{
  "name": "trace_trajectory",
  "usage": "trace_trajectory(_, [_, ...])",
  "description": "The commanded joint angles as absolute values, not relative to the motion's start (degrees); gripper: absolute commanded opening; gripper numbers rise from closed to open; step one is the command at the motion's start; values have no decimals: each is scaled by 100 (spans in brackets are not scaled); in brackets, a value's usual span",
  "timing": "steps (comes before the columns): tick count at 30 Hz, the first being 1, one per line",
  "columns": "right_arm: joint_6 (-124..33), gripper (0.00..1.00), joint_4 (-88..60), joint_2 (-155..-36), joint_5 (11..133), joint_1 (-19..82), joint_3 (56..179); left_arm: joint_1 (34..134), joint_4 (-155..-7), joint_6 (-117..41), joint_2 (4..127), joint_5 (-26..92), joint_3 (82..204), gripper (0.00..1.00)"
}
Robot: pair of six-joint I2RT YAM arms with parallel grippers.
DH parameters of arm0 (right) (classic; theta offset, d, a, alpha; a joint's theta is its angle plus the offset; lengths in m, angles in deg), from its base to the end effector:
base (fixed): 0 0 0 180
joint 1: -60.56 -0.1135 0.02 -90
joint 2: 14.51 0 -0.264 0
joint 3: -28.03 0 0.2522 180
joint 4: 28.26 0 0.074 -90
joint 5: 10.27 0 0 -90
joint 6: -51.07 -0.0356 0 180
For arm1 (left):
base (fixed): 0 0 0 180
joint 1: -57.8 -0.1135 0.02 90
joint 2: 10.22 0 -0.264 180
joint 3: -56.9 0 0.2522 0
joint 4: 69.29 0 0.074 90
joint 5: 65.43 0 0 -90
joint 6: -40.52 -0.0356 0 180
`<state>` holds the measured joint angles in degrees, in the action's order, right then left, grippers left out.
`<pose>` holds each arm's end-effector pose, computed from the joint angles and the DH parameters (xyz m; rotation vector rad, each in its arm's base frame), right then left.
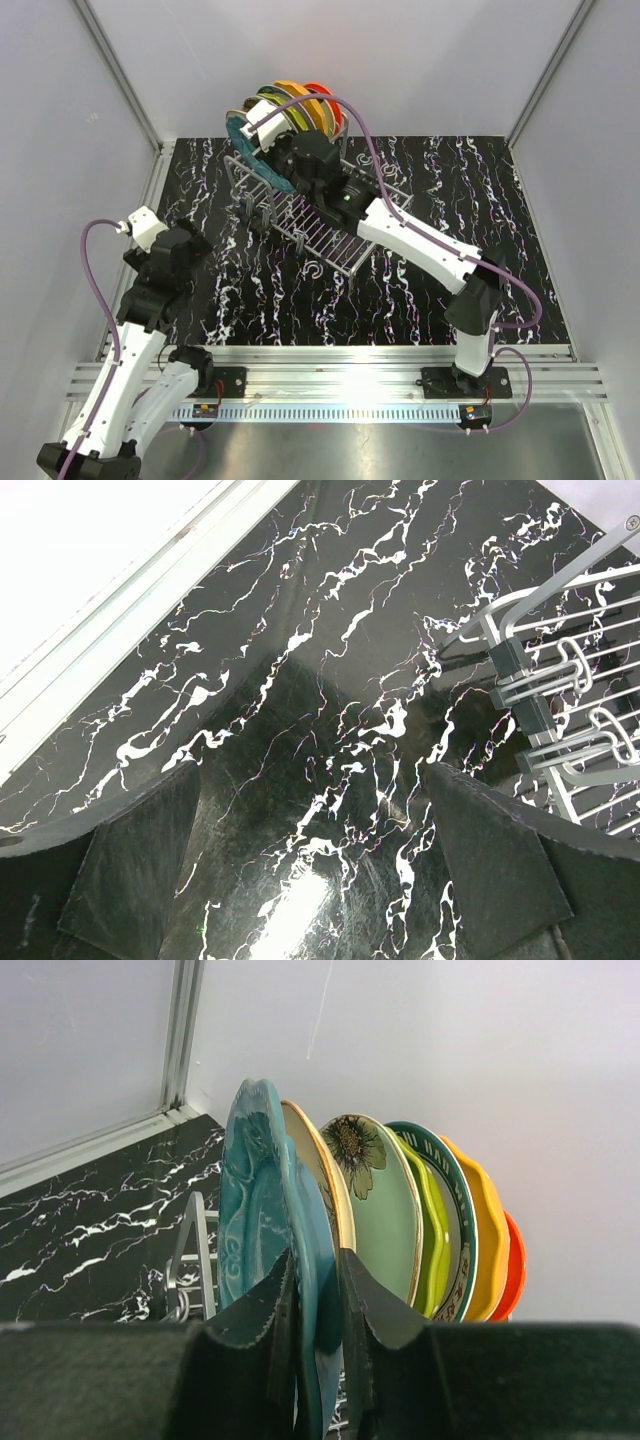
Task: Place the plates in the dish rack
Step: Insert the plate into the dish rack
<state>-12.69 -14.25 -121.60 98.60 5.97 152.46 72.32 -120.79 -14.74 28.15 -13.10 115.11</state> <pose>0.2677 0.3567 0.4473 -0.7685 1.3086 0.1471 0.1383 -0.0133 0.3093 -0.7140 1.8709 0.1523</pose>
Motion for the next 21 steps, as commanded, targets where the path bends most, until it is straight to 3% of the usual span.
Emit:
trace_trajectory(1, [-1046,0,-2514,-11998,9871,650,15745,7256,-11874,-1512,2836,-1296,11567,99])
trace_trajectory(12, [-1151,0,-2496,-12243,9423,729,15850,7274,-11856,-1520,2836,-1261,11558,99])
trace_trajectory(21, [-1221,0,-1943,-12841,9151,853,16711,7300,-11848,-1538,2845,-1243,11558,99])
